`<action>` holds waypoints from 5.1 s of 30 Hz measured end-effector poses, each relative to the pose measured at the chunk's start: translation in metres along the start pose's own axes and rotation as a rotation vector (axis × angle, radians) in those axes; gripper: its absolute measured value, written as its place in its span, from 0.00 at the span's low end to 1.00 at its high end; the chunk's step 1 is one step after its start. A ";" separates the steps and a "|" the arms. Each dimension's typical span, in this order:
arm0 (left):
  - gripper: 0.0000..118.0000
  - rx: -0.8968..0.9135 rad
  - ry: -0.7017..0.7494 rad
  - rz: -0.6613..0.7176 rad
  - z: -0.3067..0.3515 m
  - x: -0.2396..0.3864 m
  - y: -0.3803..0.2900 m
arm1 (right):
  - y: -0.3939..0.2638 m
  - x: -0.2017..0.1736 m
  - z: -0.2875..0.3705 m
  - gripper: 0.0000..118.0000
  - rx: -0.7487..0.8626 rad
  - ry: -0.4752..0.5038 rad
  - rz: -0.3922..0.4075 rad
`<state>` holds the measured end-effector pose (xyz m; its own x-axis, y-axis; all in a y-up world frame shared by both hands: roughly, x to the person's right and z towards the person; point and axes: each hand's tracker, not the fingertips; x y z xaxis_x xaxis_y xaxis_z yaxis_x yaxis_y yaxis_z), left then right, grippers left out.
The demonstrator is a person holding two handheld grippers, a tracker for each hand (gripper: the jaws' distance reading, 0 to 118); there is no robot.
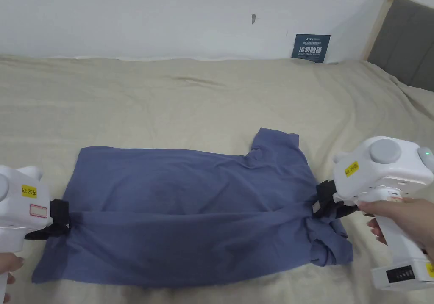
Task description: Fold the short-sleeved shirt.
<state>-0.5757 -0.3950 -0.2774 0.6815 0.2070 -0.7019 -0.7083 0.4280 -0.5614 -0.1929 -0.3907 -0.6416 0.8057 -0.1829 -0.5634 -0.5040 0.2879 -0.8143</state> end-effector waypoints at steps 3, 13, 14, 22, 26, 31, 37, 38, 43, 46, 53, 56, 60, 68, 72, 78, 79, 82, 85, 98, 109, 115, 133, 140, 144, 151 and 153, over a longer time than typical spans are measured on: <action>0.28 0.056 -0.057 0.060 -0.004 -0.009 0.002 | -0.002 -0.002 -0.009 0.40 0.075 -0.054 -0.006; 0.97 0.196 -0.050 -0.037 0.053 -0.015 -0.028 | -0.075 -0.004 0.075 0.82 0.451 0.054 0.011; 0.96 0.253 -0.054 -0.038 0.069 -0.016 -0.040 | -0.090 -0.007 0.091 0.82 0.502 0.081 0.045; 0.00 0.458 -0.140 -0.053 0.148 -0.013 -0.148 | -0.193 -0.019 0.140 0.00 0.691 0.137 0.140; 0.00 0.416 -0.073 -0.051 0.146 -0.021 -0.162 | -0.209 -0.019 0.128 0.00 0.650 0.152 0.155; 0.00 0.167 0.022 -0.088 0.108 -0.021 -0.111 | -0.219 -0.041 0.116 0.00 0.599 0.157 0.218; 0.90 0.003 0.014 -0.045 0.039 -0.028 -0.061 | -0.223 -0.053 0.100 0.00 0.567 0.232 0.193; 1.00 -0.039 0.041 -0.045 0.025 -0.029 -0.060 | -0.224 -0.054 0.099 0.00 0.566 0.237 0.192; 0.96 -0.115 0.252 -0.232 -0.025 -0.016 -0.054 | -0.221 -0.041 0.073 0.00 0.513 0.286 0.162; 0.97 -0.163 0.236 -0.208 -0.035 -0.016 -0.049 | -0.218 -0.037 0.066 0.00 0.500 0.266 0.162; 0.26 -0.207 0.132 -0.221 0.000 0.023 -0.060 | -0.218 -0.039 0.060 0.00 0.502 0.230 0.167; 0.11 -0.221 0.072 -0.247 -0.011 0.018 -0.048 | -0.218 -0.037 0.060 0.00 0.506 0.237 0.131; 0.10 -0.165 0.094 -0.255 -0.004 0.018 -0.047 | -0.209 -0.021 0.079 0.00 0.590 0.195 0.090; 0.10 -0.135 0.108 -0.308 0.016 0.027 -0.056 | -0.116 0.044 0.075 0.55 0.263 0.124 -0.018; 0.10 -0.144 0.118 -0.313 0.013 0.029 -0.057 | -0.093 0.049 0.035 0.94 0.080 0.057 -0.051; 0.10 -0.152 0.113 -0.269 0.010 0.023 -0.055 | -0.078 0.027 0.003 0.85 0.070 0.001 0.044; 0.10 -0.155 0.105 -0.248 0.009 0.022 -0.055 | -0.077 0.023 0.002 0.56 0.058 0.007 0.087; 0.10 -0.175 0.095 -0.231 0.004 0.016 -0.052 | -0.077 0.014 -0.008 0.05 0.014 -0.061 0.141; 0.10 -0.170 0.095 -0.217 0.004 0.011 -0.052 | -0.076 0.023 -0.002 0.05 0.040 -0.045 0.107; 0.10 -0.123 0.059 -0.180 0.046 0.004 -0.045 | -0.111 0.044 0.084 0.06 0.152 0.079 0.043; 0.10 -0.133 -0.024 -0.232 0.114 -0.004 -0.123 | -0.182 0.071 0.123 0.05 0.108 0.080 0.079; 0.12 -0.207 -0.061 -0.130 0.069 -0.029 -0.165 | -0.217 0.087 0.069 0.07 0.058 0.068 0.024; 0.44 0.115 -0.135 -0.069 0.143 -0.035 -0.180 | -0.242 0.042 0.128 0.31 0.336 0.156 0.052; 0.00 0.287 -0.105 -0.205 0.175 0.004 -0.180 | -0.237 -0.010 0.137 0.00 0.460 0.268 0.083; 0.00 0.264 -0.119 -0.159 0.165 0.006 -0.109 | -0.218 -0.025 0.133 0.00 0.454 0.246 0.122; 0.11 0.033 -0.100 -0.058 0.059 -0.004 0.046 | -0.184 -0.032 0.110 0.00 0.385 0.274 0.103; 0.71 -0.006 -0.065 -0.077 0.022 -0.001 0.069 | -0.177 -0.027 0.107 0.00 0.373 0.333 0.070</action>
<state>-0.6211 -0.3468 -0.3056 0.7444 0.2308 -0.6266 -0.6543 0.4395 -0.6154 -0.0925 -0.3361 -0.4671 0.6002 -0.4236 -0.6784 -0.3589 0.6154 -0.7018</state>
